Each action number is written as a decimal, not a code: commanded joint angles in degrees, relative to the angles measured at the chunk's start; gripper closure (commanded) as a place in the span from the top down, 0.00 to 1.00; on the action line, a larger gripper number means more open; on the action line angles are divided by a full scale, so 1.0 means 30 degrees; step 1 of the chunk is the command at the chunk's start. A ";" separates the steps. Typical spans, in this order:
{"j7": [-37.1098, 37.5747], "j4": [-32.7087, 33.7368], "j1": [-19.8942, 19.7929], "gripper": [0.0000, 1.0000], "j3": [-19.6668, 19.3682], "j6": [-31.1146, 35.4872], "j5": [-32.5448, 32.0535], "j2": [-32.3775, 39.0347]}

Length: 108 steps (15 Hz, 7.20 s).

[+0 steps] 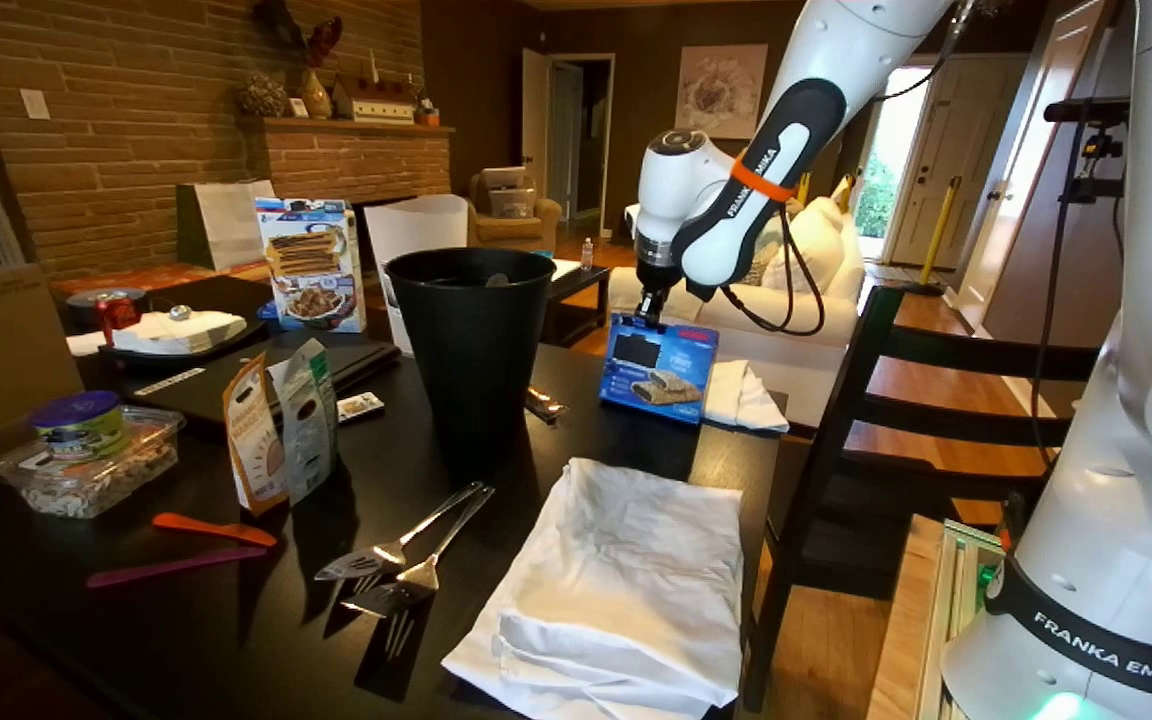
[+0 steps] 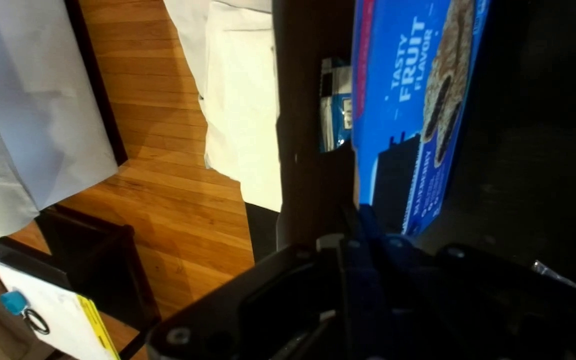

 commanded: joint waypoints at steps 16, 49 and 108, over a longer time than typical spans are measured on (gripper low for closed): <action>0.6330 -0.0770 0.2353 0.00 -0.2073 0.0144 -0.7261 -0.0432; 0.9248 -0.0988 0.2475 1.00 -0.1975 0.0096 -1.0124 -0.0663; -1.3233 2.1309 -1.0183 0.00 0.6718 -1.9663 1.5963 1.2566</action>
